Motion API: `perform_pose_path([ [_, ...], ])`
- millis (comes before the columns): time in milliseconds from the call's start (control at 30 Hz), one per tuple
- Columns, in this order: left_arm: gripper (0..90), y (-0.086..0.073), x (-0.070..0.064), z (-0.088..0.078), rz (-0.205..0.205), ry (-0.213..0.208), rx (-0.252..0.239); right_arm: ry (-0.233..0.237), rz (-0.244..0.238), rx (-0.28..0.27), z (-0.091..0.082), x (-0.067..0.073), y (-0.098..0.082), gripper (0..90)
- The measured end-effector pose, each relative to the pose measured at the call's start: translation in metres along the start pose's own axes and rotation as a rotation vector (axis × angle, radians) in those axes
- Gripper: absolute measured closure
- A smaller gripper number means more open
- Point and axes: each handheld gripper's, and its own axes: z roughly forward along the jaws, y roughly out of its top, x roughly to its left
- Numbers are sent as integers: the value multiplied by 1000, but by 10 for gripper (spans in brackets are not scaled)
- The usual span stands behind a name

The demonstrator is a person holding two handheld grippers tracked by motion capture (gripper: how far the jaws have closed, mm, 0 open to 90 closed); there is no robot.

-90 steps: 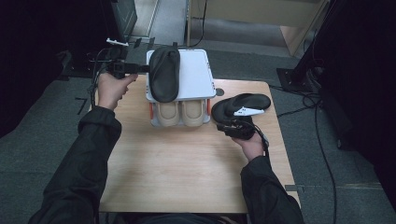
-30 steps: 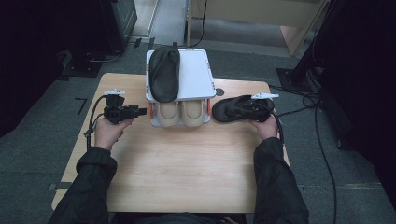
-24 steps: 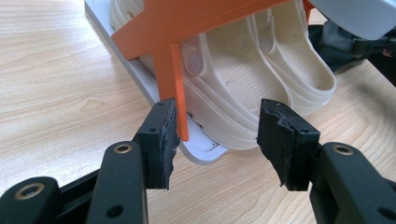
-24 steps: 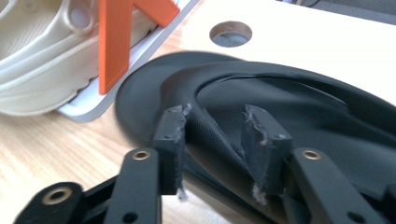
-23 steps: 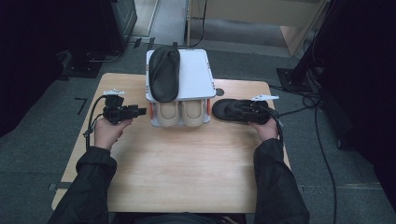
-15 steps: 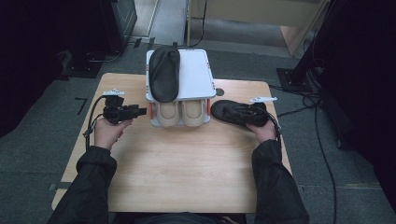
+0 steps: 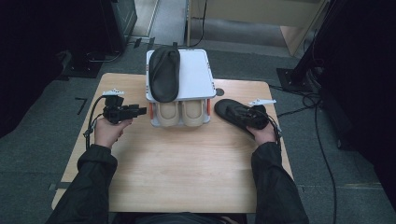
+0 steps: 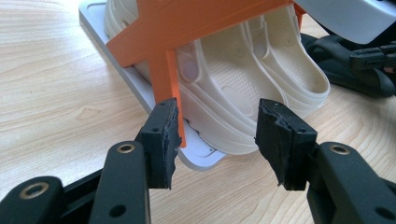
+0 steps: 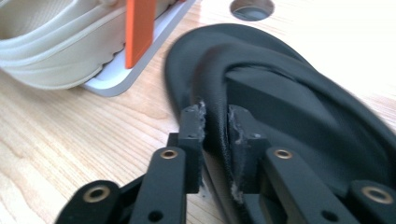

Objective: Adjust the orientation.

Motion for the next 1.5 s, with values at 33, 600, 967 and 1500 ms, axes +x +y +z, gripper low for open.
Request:
perform_pose_path([
  [33, 491, 0, 0, 0, 1, -1, -1, -10, 23, 0, -1, 0, 0, 790],
  [600, 490, -1, 1, 0, 9, 8, 6, -11, 48, -104, -34, 3, -2, 772],
  [967, 490, -2, 5, 3, 6, 8, 7, -87, 81, 20, -33, -17, -27, 797],
  [1500, 489, -2, 6, 3, 11, 4, 4, 34, 21, 87, -9, 21, -17, 786],
])
